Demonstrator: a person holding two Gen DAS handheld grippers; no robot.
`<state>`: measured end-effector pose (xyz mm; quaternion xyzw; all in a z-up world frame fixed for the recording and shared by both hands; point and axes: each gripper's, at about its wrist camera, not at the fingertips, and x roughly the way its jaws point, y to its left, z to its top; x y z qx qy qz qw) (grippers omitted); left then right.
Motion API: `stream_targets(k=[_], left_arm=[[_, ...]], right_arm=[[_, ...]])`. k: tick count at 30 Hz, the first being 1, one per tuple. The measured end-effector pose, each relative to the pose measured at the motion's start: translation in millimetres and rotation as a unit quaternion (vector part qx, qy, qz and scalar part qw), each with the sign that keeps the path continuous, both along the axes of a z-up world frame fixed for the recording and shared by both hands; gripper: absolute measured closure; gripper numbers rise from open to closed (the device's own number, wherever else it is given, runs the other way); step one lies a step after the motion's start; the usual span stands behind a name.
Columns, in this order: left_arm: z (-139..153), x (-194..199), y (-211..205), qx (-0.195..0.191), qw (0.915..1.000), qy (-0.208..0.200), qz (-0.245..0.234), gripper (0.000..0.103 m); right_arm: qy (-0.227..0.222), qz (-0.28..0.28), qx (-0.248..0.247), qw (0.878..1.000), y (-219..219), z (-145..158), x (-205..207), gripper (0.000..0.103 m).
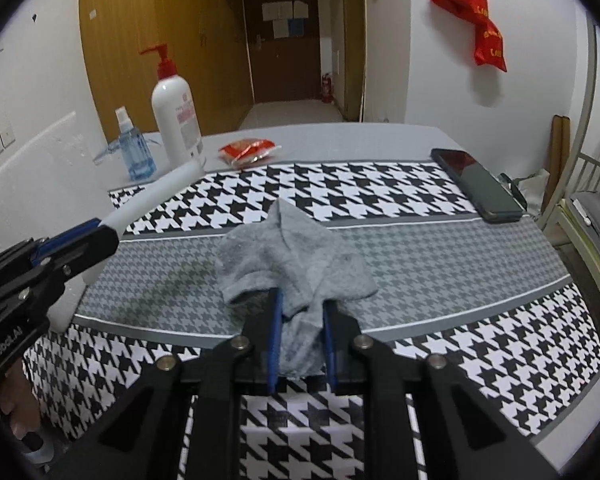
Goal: Organize soft objects
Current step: 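Carry the white roll and grey sock with both grippers toward the foam box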
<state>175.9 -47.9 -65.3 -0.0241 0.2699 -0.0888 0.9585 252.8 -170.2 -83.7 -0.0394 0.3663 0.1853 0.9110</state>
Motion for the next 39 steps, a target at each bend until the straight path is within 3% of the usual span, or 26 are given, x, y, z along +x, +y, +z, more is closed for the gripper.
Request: stream_targets(k=[17, 39], left_arm=[[31, -34, -7, -0.002, 0.9991, -0.038, -0.016, 0.084], [73, -69, 8, 0.012, 0.9951, -0.097, 0.014, 0.084]], right_arm=[[-0.059, 0.011, 0.014, 0.998, -10, 27, -30, 0.081], [-0.123, 0.036, 0.041, 0.991, -10, 76, -67, 0.081]])
